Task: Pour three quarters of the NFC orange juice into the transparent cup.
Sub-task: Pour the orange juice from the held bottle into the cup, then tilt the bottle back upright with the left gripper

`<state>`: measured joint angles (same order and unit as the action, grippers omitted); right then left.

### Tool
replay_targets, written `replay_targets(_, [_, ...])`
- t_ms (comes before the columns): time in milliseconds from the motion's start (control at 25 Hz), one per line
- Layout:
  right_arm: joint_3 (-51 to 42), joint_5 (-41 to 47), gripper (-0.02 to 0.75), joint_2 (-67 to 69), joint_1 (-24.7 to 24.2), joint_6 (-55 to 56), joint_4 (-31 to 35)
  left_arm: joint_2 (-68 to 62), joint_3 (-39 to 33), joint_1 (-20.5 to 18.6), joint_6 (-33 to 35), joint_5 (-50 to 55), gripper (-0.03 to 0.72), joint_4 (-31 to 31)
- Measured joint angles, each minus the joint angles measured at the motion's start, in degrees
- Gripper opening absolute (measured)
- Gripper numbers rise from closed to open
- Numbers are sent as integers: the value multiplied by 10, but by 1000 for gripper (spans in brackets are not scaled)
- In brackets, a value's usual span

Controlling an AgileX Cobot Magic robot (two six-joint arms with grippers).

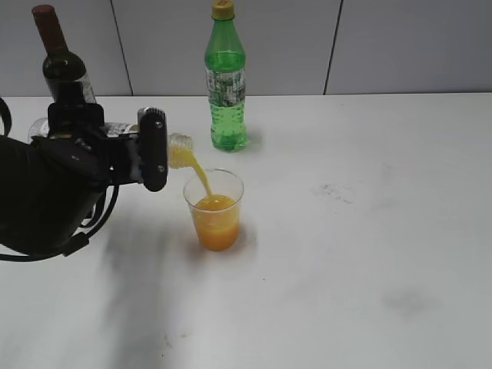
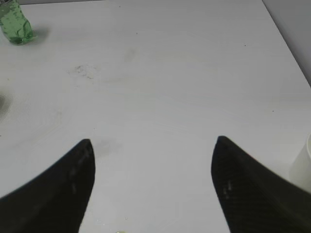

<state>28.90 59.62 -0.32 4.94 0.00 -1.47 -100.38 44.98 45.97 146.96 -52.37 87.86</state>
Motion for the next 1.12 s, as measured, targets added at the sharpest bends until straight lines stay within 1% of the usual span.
replay_targets(1120, [0,0,572,0,0,0,0,0,0,3,30,-15,475,3])
